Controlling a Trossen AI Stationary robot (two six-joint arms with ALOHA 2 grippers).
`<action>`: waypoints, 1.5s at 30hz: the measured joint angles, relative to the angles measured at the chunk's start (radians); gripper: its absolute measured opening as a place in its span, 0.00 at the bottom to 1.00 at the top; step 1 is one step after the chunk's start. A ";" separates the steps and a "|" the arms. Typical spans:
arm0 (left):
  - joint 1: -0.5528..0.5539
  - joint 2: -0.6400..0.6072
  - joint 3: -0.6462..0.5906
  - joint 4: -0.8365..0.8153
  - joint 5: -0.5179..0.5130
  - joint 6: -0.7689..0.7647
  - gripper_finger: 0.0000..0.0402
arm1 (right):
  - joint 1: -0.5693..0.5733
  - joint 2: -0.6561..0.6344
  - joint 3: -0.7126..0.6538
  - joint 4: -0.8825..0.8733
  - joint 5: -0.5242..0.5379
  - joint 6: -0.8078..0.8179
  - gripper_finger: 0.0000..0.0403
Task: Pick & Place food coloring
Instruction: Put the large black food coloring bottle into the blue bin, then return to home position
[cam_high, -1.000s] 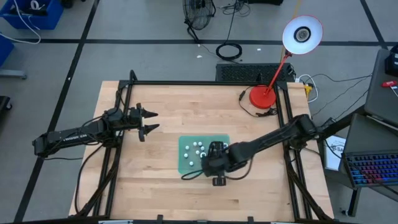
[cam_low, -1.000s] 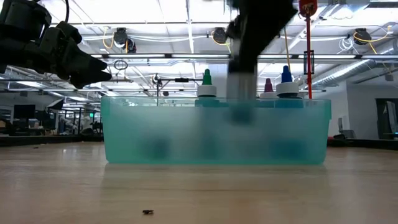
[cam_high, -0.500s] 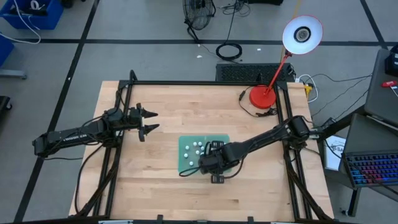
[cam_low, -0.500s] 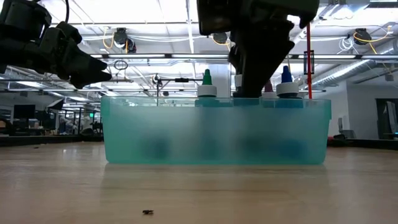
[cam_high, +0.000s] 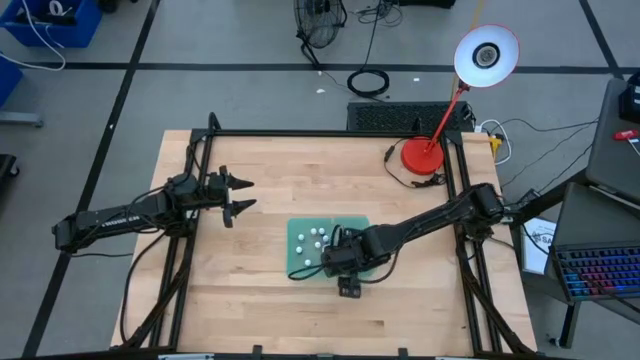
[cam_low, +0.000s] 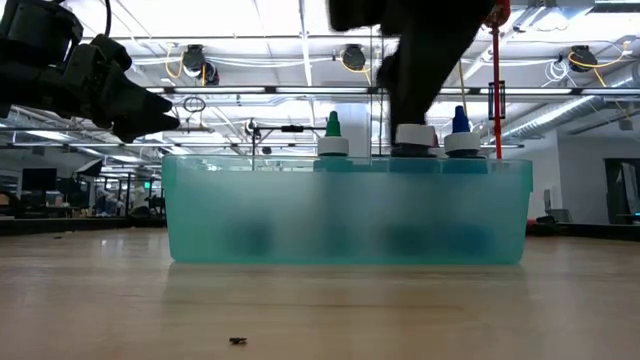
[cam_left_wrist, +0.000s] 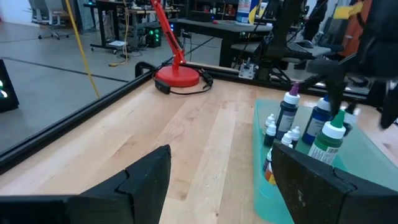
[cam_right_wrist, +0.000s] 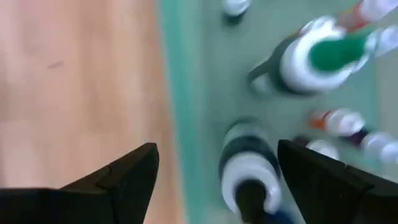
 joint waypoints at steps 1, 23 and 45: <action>0.000 0.000 0.000 0.000 0.000 0.000 0.68 | -0.001 -0.019 0.000 -0.015 -0.038 0.008 0.78; 0.000 0.000 0.000 0.000 0.000 0.000 0.68 | 0.212 -1.152 -0.764 0.233 0.740 0.070 0.78; 0.000 0.000 0.000 0.000 0.000 0.000 0.68 | -0.027 -1.591 -1.588 1.289 0.431 -0.332 0.78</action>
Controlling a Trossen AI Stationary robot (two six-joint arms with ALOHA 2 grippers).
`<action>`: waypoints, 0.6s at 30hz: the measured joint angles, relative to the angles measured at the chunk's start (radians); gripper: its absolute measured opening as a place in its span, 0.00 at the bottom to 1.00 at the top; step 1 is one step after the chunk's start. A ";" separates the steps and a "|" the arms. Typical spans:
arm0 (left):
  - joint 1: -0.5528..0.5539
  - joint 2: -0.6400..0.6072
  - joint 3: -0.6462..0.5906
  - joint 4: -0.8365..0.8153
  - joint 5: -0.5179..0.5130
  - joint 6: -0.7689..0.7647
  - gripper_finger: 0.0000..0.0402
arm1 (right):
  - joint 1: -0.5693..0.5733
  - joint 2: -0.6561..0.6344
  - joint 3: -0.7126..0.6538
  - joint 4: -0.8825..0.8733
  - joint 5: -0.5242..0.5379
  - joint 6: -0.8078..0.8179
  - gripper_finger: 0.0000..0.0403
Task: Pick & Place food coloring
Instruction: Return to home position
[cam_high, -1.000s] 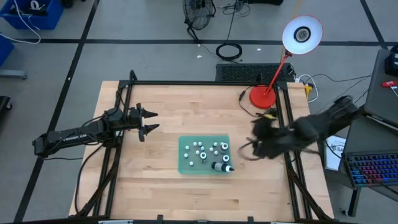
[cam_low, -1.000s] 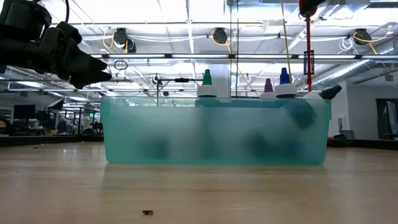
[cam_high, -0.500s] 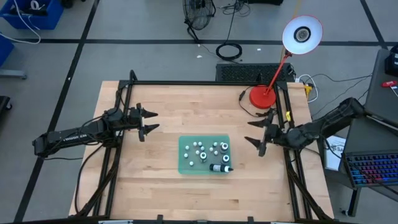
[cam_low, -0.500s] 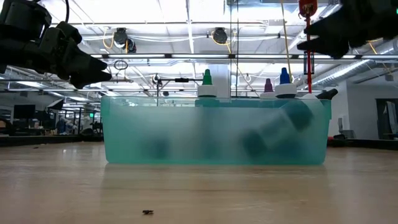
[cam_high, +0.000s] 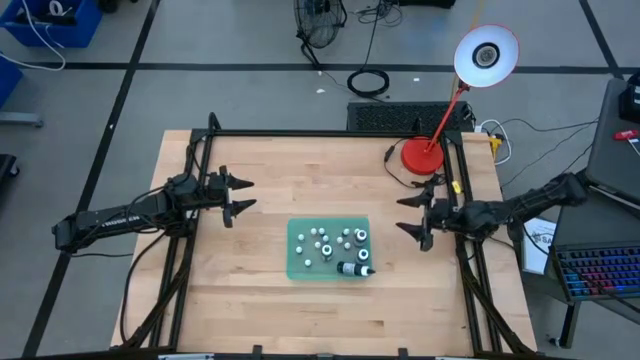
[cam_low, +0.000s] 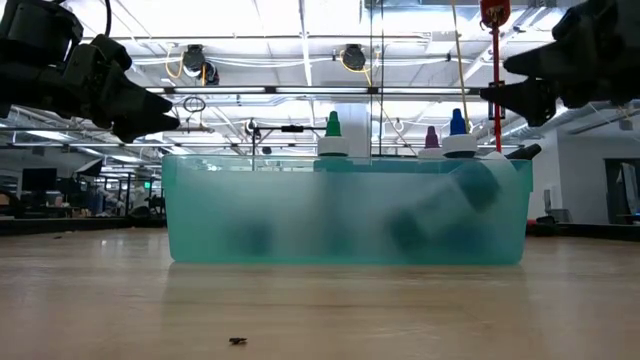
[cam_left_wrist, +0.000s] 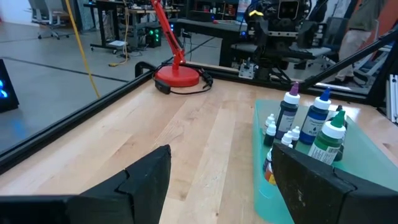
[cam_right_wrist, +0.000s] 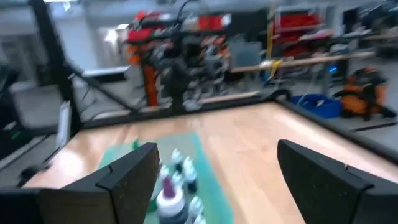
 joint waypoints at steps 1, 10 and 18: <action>0.000 0.000 0.000 0.000 0.000 0.000 0.68 | -0.009 0.000 -0.001 -0.017 -0.030 0.002 0.78; 0.000 0.000 0.000 0.000 0.000 0.000 0.68 | -0.018 0.000 -0.002 -0.098 -0.062 -0.007 0.77; 0.000 0.000 0.000 0.000 0.000 0.000 0.68 | -0.018 0.000 -0.003 -0.101 -0.062 -0.006 0.77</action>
